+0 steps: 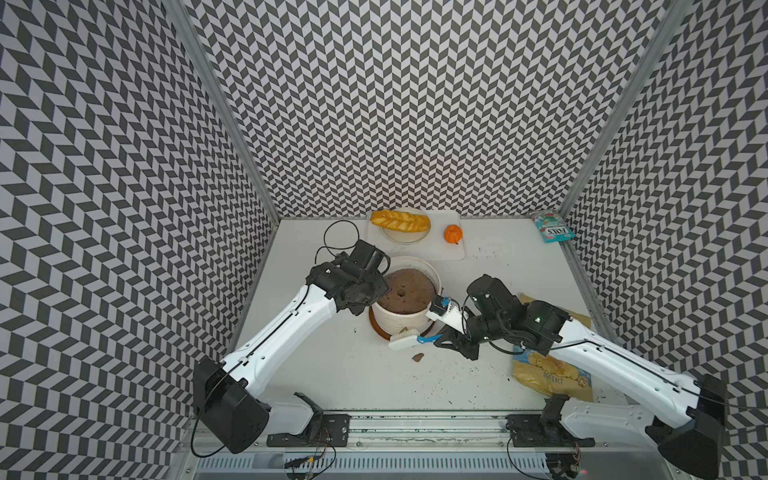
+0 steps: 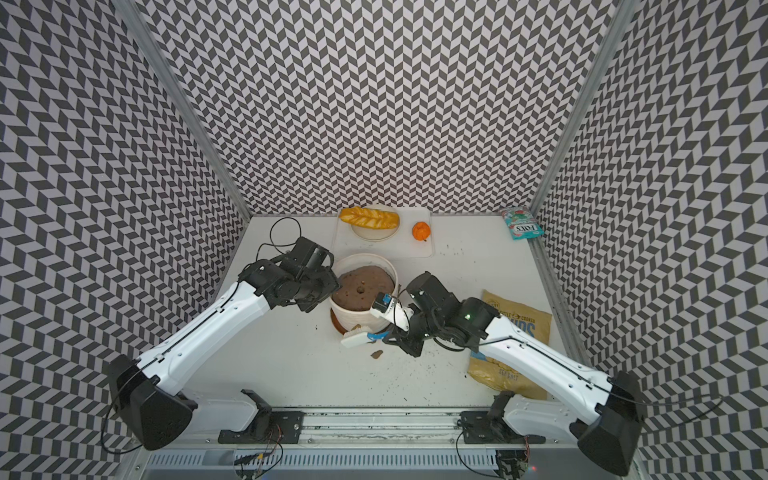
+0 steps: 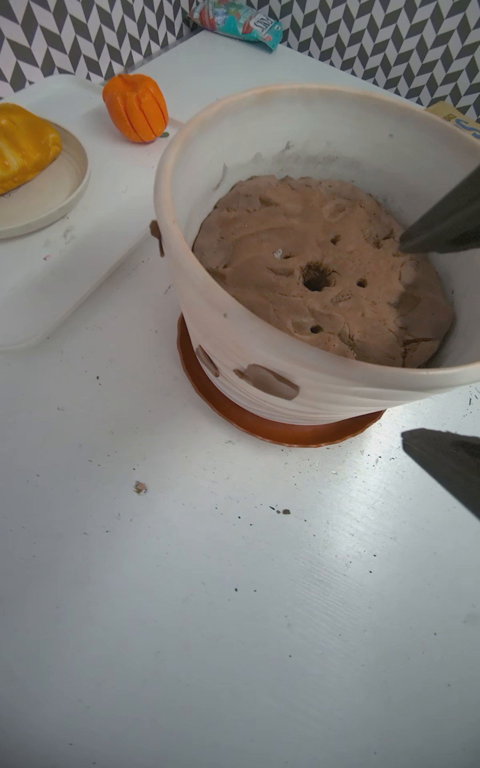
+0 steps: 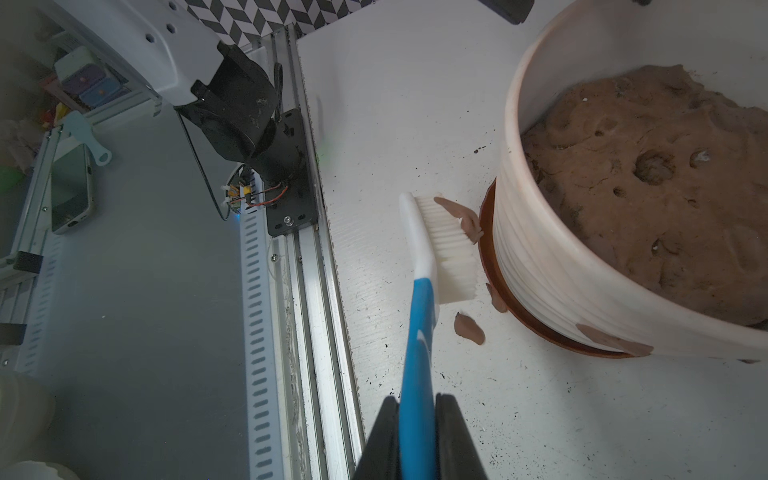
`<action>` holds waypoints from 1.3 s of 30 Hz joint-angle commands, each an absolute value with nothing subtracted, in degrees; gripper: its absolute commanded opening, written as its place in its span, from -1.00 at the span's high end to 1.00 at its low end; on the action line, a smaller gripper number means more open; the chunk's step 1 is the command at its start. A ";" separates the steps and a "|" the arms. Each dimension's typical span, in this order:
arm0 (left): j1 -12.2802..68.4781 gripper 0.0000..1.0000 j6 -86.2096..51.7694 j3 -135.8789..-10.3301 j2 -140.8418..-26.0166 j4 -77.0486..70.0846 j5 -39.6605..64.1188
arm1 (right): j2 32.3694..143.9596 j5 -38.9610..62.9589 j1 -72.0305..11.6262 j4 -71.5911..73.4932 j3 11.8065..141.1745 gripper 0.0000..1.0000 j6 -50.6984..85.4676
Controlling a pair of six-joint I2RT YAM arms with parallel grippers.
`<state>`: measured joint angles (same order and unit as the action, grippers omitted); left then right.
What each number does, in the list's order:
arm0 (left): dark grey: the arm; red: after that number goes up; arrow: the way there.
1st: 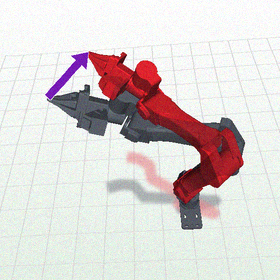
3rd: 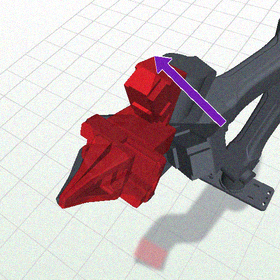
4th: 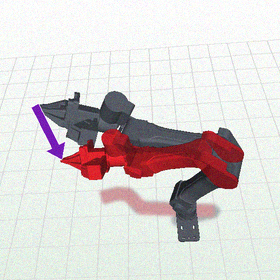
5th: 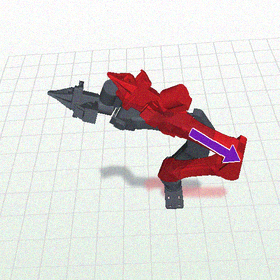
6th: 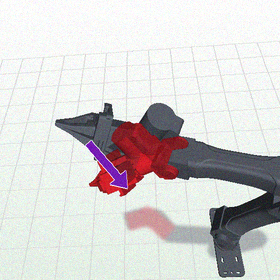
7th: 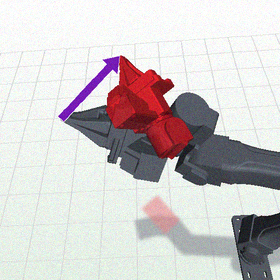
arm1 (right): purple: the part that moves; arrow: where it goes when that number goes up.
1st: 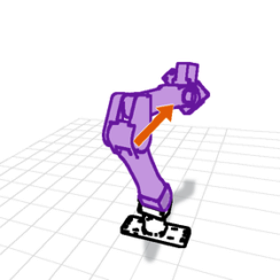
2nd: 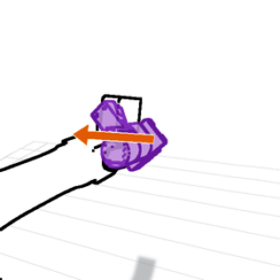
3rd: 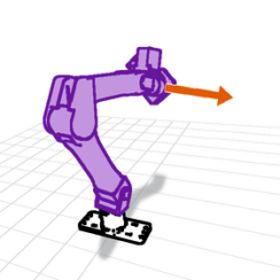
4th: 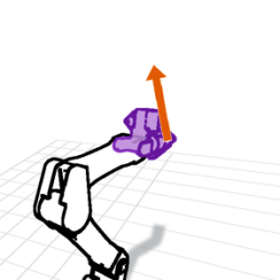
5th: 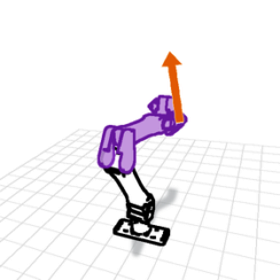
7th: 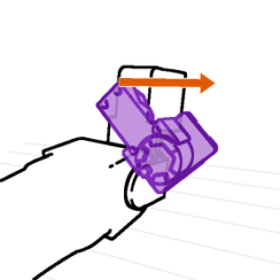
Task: Scrub the dried mud off the ceramic pot
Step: Rotate the pot on the tray.
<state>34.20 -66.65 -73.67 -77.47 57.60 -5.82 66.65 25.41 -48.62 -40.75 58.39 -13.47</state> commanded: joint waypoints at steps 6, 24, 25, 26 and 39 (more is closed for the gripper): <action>37.64 -0.06 -73.35 -73.98 -81.30 60.88 -5.41 | 65.87 26.99 -48.56 -37.12 57.33 1.00 -12.99; 38.83 0.40 -71.07 -77.70 -86.68 62.80 -8.40 | 65.17 28.22 -48.55 -35.14 55.08 1.00 -11.80; 38.85 0.44 -70.69 -78.04 -86.90 62.90 -8.63 | 65.19 28.24 -48.59 -35.08 54.95 1.00 -11.70; 38.76 0.47 -70.28 -78.39 -87.15 63.03 -8.88 | 65.17 28.26 -48.60 -34.99 54.86 1.00 -11.58; 35.67 0.71 -63.35 -81.04 -89.27 62.65 -10.46 | 64.69 28.85 -48.60 -34.76 55.12 1.00 -10.48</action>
<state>37.04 -66.98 -78.83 -89.01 65.71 -9.15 66.00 27.88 -48.62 -37.98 55.16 -11.14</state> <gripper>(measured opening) 0.172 0.150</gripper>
